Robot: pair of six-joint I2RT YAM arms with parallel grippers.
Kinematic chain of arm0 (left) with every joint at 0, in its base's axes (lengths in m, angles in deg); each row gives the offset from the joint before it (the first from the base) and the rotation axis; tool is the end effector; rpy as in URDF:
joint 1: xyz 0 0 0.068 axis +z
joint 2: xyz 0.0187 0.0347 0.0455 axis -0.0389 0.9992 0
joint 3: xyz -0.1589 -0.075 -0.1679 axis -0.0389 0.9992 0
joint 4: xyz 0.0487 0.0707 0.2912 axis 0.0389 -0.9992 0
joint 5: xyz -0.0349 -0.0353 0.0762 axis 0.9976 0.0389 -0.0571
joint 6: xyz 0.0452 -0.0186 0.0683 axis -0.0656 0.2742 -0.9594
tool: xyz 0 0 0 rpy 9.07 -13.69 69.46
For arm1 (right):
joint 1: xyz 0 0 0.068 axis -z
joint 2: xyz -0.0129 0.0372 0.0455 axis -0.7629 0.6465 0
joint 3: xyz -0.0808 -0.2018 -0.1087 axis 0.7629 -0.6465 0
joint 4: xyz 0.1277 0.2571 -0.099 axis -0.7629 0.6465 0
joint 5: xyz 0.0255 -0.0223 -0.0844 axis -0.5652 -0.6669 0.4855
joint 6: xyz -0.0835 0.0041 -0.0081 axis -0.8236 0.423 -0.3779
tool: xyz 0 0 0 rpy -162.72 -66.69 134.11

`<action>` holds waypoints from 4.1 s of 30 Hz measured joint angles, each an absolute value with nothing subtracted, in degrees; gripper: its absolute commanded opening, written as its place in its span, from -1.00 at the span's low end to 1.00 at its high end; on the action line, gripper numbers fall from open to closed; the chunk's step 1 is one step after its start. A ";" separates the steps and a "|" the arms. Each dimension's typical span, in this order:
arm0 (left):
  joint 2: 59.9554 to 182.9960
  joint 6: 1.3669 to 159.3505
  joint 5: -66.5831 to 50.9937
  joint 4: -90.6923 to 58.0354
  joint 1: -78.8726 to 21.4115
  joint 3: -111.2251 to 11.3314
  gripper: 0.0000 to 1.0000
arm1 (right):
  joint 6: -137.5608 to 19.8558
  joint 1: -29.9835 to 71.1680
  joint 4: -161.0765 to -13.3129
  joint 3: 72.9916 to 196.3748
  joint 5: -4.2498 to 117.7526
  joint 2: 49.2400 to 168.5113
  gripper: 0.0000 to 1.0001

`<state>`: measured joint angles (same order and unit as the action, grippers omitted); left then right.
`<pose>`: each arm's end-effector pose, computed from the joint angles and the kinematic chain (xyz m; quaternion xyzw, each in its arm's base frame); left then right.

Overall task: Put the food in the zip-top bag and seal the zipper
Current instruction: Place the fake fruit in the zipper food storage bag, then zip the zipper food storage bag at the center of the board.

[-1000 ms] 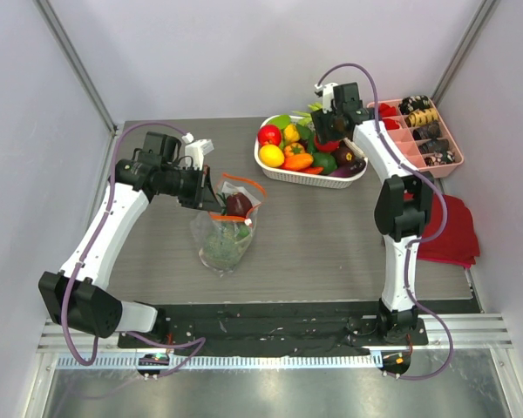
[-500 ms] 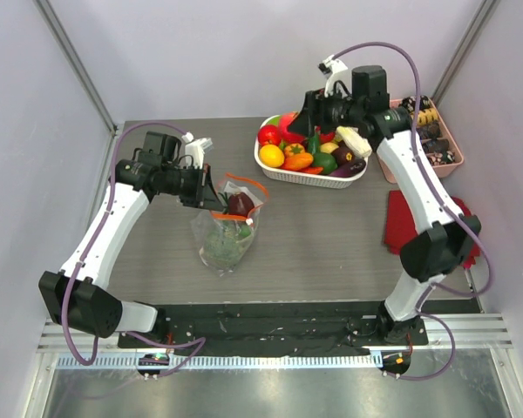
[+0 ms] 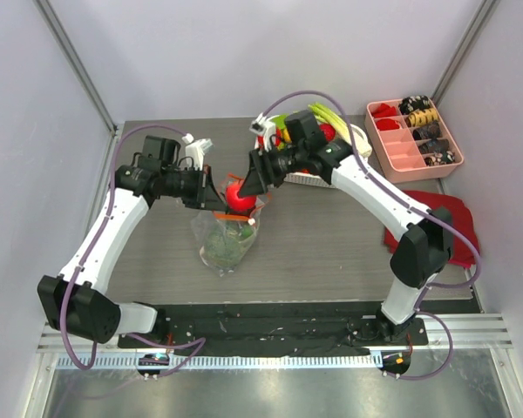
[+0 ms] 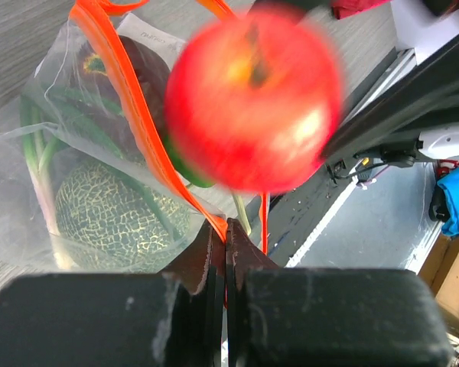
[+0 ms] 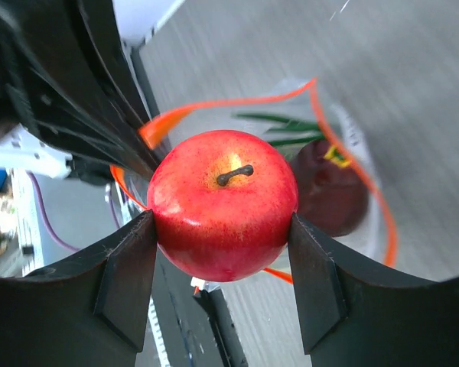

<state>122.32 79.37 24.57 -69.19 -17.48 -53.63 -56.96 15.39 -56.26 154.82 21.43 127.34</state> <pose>0.3117 -0.1346 0.2967 0.1513 0.8790 -0.3888 0.2307 0.3482 0.2986 0.3102 -0.3473 0.7687 0.4594 0.2784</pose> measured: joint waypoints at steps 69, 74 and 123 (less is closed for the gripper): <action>144.63 65.01 19.10 -82.00 -31.44 -78.22 -0.99 | -10.40 15.92 -87.63 116.33 29.96 108.15 -0.98; 144.68 64.00 18.97 -83.01 -31.79 -78.57 -0.55 | -7.15 15.59 -93.68 110.27 34.44 104.04 -0.98; 87.24 63.70 -18.65 -20.24 -56.75 -8.30 -0.10 | -0.85 19.20 -104.48 100.28 37.54 100.35 -0.98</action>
